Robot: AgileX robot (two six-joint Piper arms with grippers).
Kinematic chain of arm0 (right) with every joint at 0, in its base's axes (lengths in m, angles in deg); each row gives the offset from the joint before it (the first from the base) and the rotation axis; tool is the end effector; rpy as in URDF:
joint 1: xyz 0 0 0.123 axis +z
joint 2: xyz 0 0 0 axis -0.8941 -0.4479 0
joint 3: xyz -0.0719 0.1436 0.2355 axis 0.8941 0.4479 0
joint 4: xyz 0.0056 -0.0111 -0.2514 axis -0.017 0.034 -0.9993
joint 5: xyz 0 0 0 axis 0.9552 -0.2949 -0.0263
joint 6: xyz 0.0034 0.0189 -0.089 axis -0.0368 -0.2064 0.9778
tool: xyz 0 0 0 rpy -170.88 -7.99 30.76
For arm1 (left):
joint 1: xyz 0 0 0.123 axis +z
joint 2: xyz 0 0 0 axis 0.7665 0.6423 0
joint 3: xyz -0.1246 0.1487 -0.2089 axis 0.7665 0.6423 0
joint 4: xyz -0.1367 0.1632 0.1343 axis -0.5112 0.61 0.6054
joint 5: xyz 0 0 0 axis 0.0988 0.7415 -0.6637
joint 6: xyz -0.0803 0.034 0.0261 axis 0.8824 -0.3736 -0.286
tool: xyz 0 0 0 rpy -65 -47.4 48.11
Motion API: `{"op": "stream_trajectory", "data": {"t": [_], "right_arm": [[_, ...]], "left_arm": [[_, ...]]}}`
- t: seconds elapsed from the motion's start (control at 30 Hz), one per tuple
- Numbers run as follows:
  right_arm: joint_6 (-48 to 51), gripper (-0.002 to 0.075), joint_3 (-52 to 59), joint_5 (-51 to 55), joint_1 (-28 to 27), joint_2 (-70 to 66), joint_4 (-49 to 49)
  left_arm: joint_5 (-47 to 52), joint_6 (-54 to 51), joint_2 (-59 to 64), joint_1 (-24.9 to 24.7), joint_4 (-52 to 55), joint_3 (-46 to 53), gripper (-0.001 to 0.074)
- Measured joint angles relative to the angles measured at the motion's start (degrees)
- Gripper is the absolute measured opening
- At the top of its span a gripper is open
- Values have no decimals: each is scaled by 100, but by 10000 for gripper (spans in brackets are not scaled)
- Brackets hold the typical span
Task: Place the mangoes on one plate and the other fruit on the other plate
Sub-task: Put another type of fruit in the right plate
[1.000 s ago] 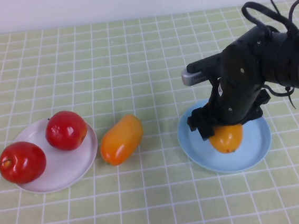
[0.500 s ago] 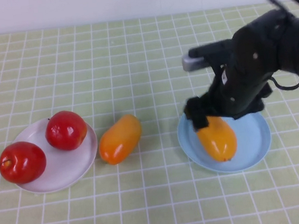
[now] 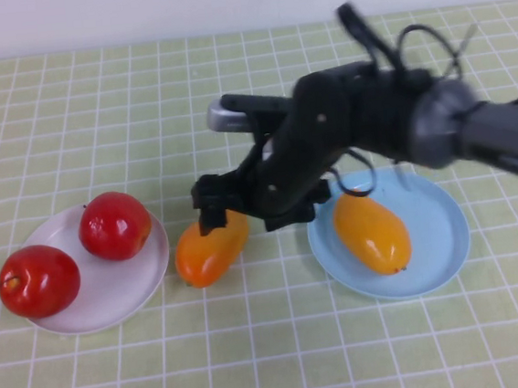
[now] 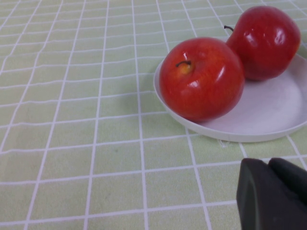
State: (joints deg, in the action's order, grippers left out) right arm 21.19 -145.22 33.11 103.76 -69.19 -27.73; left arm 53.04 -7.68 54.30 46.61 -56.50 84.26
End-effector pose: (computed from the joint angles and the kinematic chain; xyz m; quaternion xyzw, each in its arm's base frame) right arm 0.3366 0.3090 0.2318 -0.0968 0.9536 0.2334 0.1635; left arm 0.0524 -0.0031 0.1717 0.0497 0.8039 0.0011 0.5927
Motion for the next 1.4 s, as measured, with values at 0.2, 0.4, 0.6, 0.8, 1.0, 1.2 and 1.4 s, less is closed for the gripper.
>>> {"op": "stream_trajectory", "data": {"t": [0.2,0.4,0.6,0.8,1.0,1.2,1.4], "right_arm": [[-355,690,-1078,387,8,-835,-12],[-609,690,-1736,564,8,-1262,-33],[-647,690,-2199,796,8,-1703,-33],[-607,674,-2345,1008,8,-1796,-20],[-271,554,-2398,1551,8,-1804,-20],[137,554,-2431,2076,22,-1726,-455],[187,554,-2353,2629,22,-1129,-1398]], "left_arm": [[0,0,0,0,0,0,4],[0,0,0,0,-38,0,4],[0,0,0,0,0,0,4],[0,0,0,0,0,0,4],[0,0,0,0,0,0,4],[0,0,0,0,0,0,4],[0,0,0,0,0,0,4]]}}
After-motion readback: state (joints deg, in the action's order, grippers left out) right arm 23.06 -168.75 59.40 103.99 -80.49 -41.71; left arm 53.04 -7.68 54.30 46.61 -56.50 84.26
